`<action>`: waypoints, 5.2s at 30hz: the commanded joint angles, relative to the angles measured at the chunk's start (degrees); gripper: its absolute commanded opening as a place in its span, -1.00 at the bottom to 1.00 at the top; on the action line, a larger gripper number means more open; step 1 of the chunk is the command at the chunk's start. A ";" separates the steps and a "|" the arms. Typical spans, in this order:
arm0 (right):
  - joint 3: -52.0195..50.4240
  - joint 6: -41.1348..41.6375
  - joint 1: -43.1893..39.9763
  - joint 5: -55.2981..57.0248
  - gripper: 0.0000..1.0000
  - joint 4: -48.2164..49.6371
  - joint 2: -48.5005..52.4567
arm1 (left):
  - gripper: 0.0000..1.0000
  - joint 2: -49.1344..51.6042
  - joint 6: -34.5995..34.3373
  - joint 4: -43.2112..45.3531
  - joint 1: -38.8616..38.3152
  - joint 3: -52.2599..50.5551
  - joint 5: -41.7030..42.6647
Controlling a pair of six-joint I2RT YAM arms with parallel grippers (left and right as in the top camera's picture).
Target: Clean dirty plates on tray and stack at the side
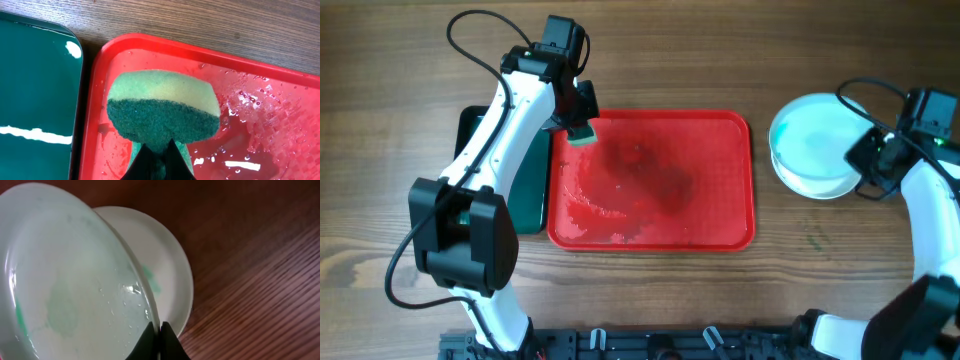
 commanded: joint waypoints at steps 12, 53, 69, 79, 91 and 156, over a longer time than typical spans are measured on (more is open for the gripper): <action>-3.23 1.27 -1.81 -0.31 0.19 8.92 8.90 | -0.92 -10.71 -1.01 -13.66 9.20 0.66 -5.53; 7.91 -12.92 13.88 -14.25 0.75 -2.38 -1.86 | 0.62 -18.71 2.40 11.54 15.56 -24.20 -8.17; 13.46 -13.40 13.88 -14.34 0.99 -9.38 -27.04 | 1.00 -28.68 2.40 8.79 14.16 -22.77 -8.00; 13.46 2.75 13.88 -14.58 0.99 -15.06 -40.46 | 1.00 -28.68 2.40 8.79 14.16 -22.77 -8.00; 2.97 -18.47 13.94 -14.80 1.00 1.14 -44.09 | 1.00 -28.68 2.40 8.79 14.16 -22.75 -8.00; -59.80 -2.34 16.46 -3.82 1.00 43.69 -85.05 | 1.00 -86.71 2.23 40.30 14.23 -62.31 -7.58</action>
